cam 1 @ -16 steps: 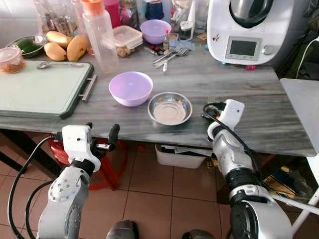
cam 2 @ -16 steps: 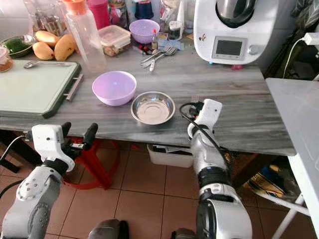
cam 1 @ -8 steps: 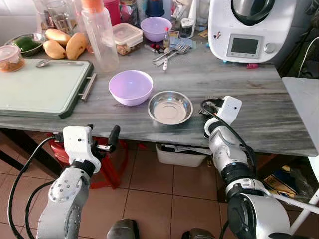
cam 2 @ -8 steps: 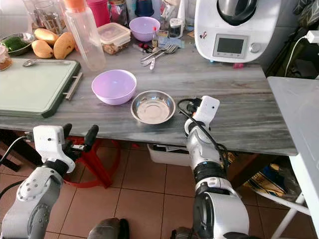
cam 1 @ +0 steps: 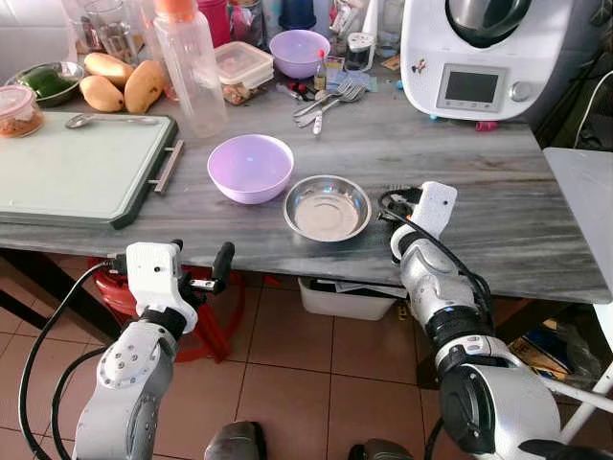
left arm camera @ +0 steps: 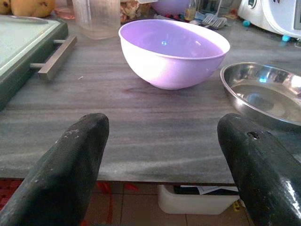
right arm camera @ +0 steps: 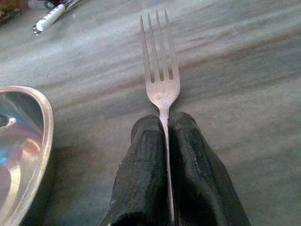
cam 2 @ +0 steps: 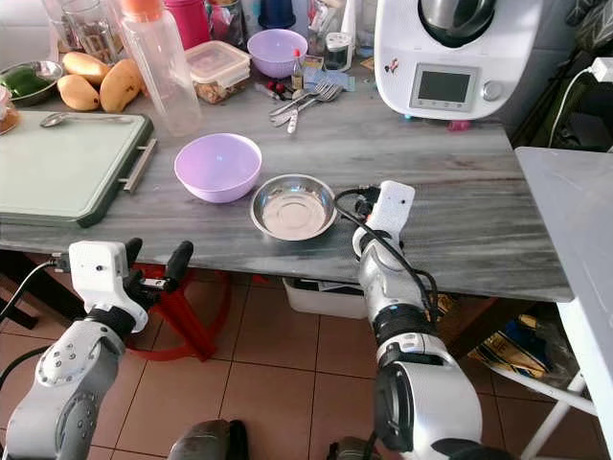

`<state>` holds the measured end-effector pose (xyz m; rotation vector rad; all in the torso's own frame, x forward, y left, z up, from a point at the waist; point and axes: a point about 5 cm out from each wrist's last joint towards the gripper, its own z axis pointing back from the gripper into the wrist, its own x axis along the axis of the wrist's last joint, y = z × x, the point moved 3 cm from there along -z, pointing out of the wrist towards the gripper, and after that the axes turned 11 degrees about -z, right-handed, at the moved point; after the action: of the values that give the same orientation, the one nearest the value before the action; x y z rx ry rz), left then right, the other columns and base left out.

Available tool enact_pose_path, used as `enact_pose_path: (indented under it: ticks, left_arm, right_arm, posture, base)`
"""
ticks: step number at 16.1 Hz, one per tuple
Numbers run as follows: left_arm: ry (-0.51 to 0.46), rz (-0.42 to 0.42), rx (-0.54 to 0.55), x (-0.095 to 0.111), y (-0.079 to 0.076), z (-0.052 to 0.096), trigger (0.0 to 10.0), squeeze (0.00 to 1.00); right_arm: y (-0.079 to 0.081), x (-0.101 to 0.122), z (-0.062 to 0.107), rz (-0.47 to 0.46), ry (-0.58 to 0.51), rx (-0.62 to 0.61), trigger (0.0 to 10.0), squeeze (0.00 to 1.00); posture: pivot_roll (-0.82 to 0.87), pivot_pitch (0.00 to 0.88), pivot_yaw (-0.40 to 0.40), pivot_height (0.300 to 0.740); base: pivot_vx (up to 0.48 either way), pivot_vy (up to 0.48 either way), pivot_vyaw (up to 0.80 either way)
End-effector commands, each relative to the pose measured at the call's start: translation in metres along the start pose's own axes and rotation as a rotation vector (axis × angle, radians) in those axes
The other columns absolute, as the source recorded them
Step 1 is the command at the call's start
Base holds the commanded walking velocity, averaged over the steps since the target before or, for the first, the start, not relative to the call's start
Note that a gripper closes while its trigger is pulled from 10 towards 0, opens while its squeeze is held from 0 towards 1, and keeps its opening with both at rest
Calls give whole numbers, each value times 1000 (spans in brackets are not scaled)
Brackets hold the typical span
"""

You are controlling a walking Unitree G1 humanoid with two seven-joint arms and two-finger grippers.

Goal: Setting the table

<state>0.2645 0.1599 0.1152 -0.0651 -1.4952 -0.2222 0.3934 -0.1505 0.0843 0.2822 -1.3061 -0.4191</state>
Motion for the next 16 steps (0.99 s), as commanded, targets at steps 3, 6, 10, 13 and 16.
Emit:
enact_pose_path:
  ticks: [3, 6, 10, 13, 16]
  left_arm:
    - [-14, -11, 6, 7, 1, -2, 10000, 0]
    - [22, -48, 21, 2, 4, -3, 10000, 0]
    - [14, -42, 17, 3, 3, -4, 10000, 0]
    - [14, -44, 20, 4, 4, -5, 10000, 0]
    - [14, -44, 17, 4, 3, -5, 10000, 0]
  right_arm:
    - [-8, -19, 2, 4, 94, -32, 10000, 0]
    - [-13, -20, 2, 18, 114, -44, 10000, 0]
    - [-16, -24, 2, 25, 159, -30, 10000, 0]
    - [-15, -26, 3, 30, 170, -10, 10000, 0]
    - [-17, -33, 6, 33, 186, -7, 10000, 0]
  posture:
    - [112, 85, 33, 740]
    - [114, 83, 32, 740]
    - [111, 81, 34, 740]
    - [111, 80, 35, 740]
    - [108, 79, 36, 740]
  base:
    - [0, 0, 0]
    - [0, 0, 0]
    - [0, 0, 0]
    - [0, 0, 0]
    - [0, 0, 0]
